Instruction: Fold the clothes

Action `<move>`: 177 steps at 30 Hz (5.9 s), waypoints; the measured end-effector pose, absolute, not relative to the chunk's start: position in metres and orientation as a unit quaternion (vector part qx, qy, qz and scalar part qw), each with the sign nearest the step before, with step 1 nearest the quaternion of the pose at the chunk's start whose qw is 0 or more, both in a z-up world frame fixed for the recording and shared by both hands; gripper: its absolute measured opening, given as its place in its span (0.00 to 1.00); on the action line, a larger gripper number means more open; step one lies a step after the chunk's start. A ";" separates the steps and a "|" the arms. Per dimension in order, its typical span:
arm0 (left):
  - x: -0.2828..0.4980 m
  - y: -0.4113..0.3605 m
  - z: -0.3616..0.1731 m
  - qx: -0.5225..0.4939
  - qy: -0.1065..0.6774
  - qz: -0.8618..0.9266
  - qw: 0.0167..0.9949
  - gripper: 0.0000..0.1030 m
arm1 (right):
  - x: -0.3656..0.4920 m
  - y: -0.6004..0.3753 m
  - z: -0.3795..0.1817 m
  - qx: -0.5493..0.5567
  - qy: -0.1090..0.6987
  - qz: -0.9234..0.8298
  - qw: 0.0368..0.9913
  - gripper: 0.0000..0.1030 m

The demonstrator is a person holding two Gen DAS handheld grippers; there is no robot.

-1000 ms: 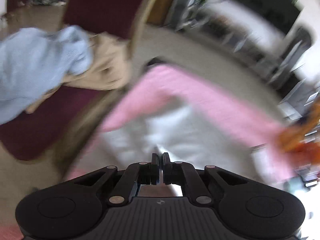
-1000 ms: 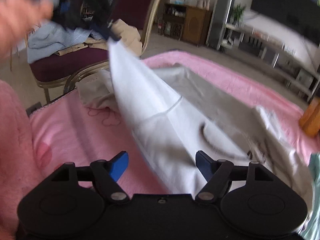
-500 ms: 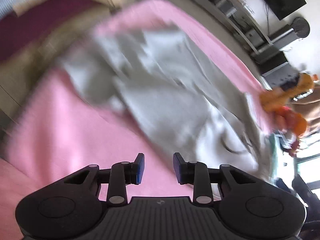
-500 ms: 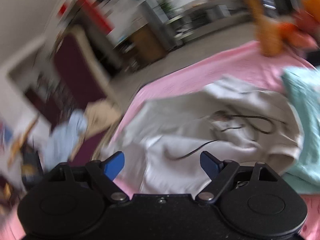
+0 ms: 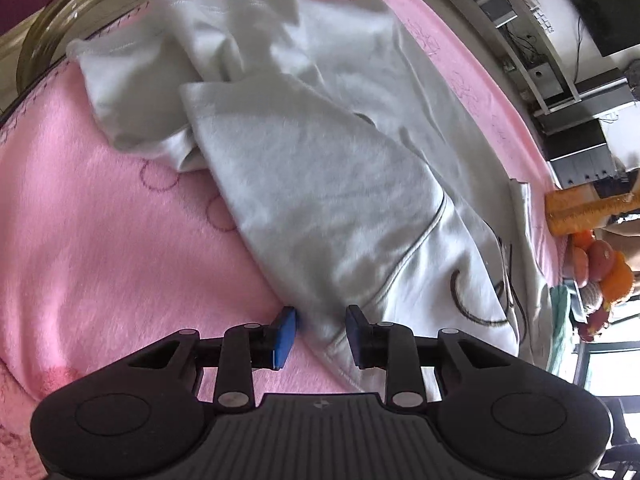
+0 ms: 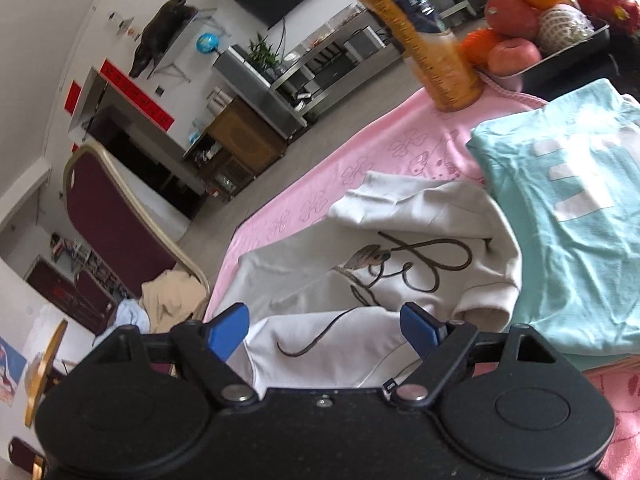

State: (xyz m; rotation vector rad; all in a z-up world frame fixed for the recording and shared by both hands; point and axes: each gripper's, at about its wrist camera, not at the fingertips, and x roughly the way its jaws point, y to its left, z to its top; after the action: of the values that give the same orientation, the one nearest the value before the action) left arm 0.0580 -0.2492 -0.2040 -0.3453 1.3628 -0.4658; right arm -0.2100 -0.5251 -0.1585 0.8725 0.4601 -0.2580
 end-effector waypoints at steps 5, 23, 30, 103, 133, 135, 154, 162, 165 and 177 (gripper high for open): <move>0.054 -0.263 -0.197 -0.106 0.618 -0.206 0.751 0.38 | -0.214 -0.527 -0.158 0.417 0.216 -0.133 0.873 0.80; 0.030 -0.268 -0.172 -0.006 0.573 -0.244 0.782 0.02 | -0.231 -0.587 -0.189 0.485 0.230 -0.302 0.788 0.41; 0.012 -0.248 -0.152 -0.013 0.573 -0.253 0.779 0.02 | -0.177 -0.608 -0.182 0.405 0.285 -0.317 0.809 0.39; -0.003 -0.242 -0.168 0.012 0.526 -0.286 0.801 0.02 | -0.222 -0.663 -0.198 0.512 0.242 -0.247 0.786 0.03; 0.007 -0.229 -0.201 -0.120 0.624 -0.253 0.729 0.35 | -0.257 -0.652 -0.208 0.569 0.210 -0.336 0.720 0.04; 0.004 -0.230 -0.201 -0.119 0.628 -0.247 0.728 0.37 | -0.257 -0.653 -0.208 0.569 0.209 -0.335 0.721 0.04; 0.012 -0.270 -0.164 -0.094 0.557 -0.318 0.761 0.39 | -0.256 -0.652 -0.207 0.564 0.204 -0.329 0.729 0.04; 0.038 -0.364 -0.158 0.030 0.558 -0.351 0.752 0.42 | -0.255 -0.656 -0.211 0.570 0.208 -0.333 0.722 0.05; 0.030 -0.354 -0.146 0.043 0.539 -0.362 0.759 0.45 | -0.255 -0.657 -0.212 0.572 0.209 -0.333 0.720 0.05; 0.025 -0.286 -0.196 -0.103 0.600 -0.314 0.729 0.45 | -0.257 -0.656 -0.212 0.575 0.210 -0.327 0.720 0.06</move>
State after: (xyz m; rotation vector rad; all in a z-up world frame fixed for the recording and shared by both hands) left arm 0.0246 -0.2855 -0.1955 -0.2277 1.3222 -0.6907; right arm -0.2570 -0.6559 -0.2118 1.2704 0.4647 -0.7224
